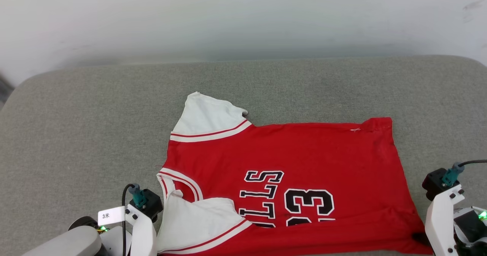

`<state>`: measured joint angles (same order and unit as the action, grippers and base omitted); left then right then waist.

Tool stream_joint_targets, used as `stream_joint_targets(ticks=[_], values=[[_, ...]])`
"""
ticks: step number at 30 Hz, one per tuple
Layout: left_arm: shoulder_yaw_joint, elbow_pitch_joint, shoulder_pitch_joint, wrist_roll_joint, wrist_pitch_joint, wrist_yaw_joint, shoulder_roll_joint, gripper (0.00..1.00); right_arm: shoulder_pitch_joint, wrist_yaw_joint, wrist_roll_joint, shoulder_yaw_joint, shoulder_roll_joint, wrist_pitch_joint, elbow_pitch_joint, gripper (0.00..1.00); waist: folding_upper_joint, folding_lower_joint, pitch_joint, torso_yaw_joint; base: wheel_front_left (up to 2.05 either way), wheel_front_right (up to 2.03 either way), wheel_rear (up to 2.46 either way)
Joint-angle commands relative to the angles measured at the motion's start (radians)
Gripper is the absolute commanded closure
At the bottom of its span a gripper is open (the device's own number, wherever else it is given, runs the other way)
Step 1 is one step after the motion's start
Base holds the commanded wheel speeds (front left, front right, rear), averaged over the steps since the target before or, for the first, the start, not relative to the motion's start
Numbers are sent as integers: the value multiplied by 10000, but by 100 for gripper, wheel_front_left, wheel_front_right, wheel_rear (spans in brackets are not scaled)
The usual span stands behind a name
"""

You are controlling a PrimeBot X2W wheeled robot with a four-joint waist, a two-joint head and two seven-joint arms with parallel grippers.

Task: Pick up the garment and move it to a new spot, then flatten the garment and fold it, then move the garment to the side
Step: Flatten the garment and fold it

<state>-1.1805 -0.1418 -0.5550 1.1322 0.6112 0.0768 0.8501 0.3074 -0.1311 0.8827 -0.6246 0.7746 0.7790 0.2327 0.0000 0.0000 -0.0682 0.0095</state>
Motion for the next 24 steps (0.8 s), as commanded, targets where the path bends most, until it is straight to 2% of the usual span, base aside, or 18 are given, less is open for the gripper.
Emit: stream_joint_targets(ticks=[1,2,3,7,11,18,24], values=[[-26,-63,134,-62,-84,-98,-16,100,-158,7,-120,29,-81,-87,154,100,0,0,-61,-6,0,0,0],[2,-116,165,-52,-163,-129,-66,83,-188,7,-166,57,-138,-159,231,63,0,0,-76,3,0,0,0],[56,-150,157,-81,-278,-174,-114,0,-204,7,-200,91,-203,-270,268,0,0,0,-81,13,0,0,0],[170,-201,-48,-212,-502,-211,-85,0,-162,5,-338,215,-389,-940,152,0,0,0,23,50,0,0,0],[419,15,-272,-297,-810,-232,121,0,-93,7,-693,610,-522,-2238,5,0,0,0,266,62,0,0,0],[1181,346,-1067,-977,-2011,-442,446,0,-244,5,-1952,2124,-1261,-5123,-276,0,0,0,404,-109,0,0,0],[1698,-94,-2066,-1631,-2703,-660,182,0,-642,7,-3276,3724,-2196,-6653,-1129,0,0,0,-27,-438,0,0,0]])
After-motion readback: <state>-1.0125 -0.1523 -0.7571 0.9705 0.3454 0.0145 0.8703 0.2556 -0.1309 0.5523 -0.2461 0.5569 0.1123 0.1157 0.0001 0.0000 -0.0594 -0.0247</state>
